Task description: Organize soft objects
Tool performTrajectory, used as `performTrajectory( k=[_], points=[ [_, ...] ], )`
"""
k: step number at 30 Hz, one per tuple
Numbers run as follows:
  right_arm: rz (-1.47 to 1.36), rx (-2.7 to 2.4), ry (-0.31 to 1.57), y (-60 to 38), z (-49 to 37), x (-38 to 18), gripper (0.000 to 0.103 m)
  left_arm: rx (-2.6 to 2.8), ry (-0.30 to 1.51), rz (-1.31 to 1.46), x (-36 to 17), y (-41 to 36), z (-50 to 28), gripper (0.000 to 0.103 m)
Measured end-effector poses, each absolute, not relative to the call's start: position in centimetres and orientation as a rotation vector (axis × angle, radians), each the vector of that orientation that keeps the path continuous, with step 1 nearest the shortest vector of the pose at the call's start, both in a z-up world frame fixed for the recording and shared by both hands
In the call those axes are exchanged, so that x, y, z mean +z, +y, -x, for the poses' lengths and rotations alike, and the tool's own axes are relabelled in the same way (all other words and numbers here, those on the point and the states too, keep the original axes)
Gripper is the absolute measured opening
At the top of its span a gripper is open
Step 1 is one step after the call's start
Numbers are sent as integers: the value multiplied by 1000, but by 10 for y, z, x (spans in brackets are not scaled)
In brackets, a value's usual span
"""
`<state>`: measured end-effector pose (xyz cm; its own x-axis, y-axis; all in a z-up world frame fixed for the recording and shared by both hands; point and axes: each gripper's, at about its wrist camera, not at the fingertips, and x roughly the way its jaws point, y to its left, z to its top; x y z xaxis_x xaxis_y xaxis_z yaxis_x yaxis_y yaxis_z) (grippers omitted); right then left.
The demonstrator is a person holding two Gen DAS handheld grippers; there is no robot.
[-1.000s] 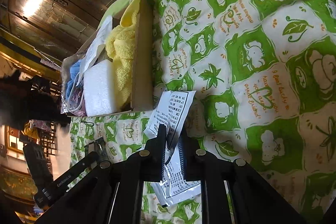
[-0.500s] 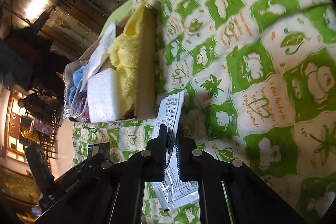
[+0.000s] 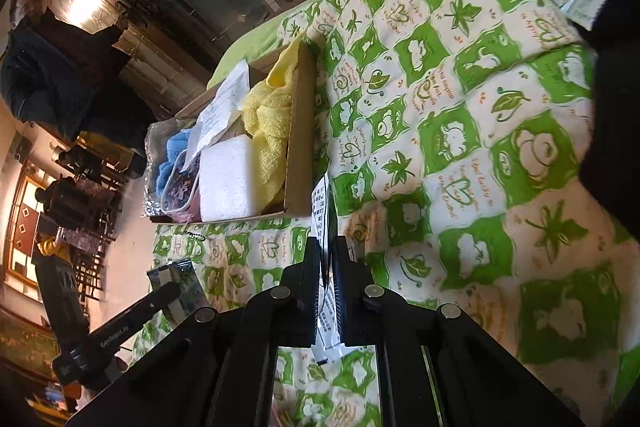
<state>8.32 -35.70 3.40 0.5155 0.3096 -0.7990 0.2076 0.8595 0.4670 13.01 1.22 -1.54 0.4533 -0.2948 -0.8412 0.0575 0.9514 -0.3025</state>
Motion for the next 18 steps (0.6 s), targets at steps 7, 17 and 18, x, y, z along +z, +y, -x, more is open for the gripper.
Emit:
performTrajectory(
  k=[7, 17, 18],
  points=[
    [-556, 77, 1022, -356, -75, 46, 7, -237, 1062, 258, 0, 12, -127, 19],
    [-548, 104, 1015, -352, -74, 51, 7, -257, 1059, 252, 8, 5, -132, 19],
    [-549, 105, 1021, -351, -75, 50, 7, -258, 1063, 249, 6, 4, -132, 19]
  ],
)
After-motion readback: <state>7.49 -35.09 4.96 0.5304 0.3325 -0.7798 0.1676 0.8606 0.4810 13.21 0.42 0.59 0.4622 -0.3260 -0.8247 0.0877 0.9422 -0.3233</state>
